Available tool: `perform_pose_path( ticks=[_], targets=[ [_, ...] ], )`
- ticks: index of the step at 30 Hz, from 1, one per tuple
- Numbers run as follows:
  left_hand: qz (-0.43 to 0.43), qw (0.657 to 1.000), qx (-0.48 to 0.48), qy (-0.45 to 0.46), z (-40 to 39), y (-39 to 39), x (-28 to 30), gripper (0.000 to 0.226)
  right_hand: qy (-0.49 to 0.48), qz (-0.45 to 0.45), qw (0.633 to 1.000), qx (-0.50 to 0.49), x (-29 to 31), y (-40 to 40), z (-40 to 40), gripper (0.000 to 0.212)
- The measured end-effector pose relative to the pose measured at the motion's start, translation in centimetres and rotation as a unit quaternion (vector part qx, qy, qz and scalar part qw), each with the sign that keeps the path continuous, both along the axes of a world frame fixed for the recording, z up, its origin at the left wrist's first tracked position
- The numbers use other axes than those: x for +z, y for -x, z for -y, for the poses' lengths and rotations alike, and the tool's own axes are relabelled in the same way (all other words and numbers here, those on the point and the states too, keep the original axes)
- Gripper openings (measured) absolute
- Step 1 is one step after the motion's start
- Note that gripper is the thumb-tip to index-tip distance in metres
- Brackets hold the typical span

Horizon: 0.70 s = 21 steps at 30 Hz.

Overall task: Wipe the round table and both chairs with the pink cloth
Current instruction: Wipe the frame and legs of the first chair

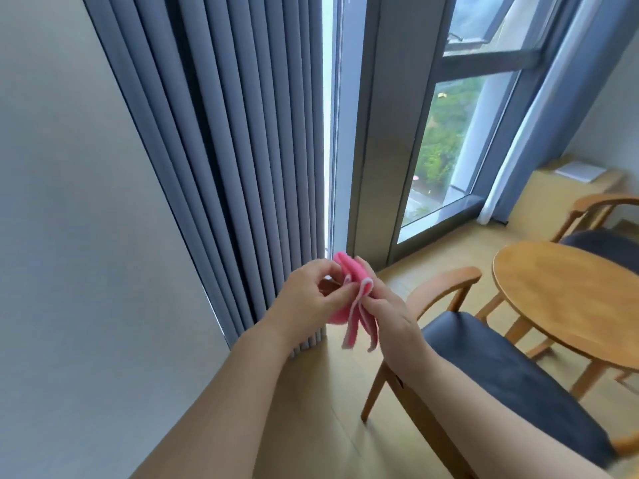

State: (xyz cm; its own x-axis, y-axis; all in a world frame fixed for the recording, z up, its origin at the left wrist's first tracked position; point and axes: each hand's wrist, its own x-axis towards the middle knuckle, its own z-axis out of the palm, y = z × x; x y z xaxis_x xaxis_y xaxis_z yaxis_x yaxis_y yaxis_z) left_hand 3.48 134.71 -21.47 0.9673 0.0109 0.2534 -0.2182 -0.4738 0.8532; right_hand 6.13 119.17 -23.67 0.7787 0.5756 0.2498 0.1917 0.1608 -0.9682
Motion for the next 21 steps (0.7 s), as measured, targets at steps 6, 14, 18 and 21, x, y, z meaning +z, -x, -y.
perform_pose_path(
  ticks=[6,14,18,21],
  targets=[
    [0.015,0.995,-0.043,-0.091,1.8,-4.6,7.3,0.006,0.031,0.07,0.995,-0.057,7.3,-2.7,2.3,0.037],
    [0.017,0.994,-0.032,-0.104,7.2,-11.4,7.9,0.009,0.078,-0.02,0.968,-0.239,7.7,-10.5,10.7,0.025],
    [-0.001,0.994,-0.025,-0.108,8.1,-15.0,8.2,0.018,0.128,-0.047,0.943,-0.305,7.4,-15.2,13.9,0.024],
    [-0.009,0.994,-0.018,-0.106,8.1,-18.4,7.8,0.007,0.151,-0.038,0.931,-0.331,7.1,-18.4,15.8,0.023]
  ],
)
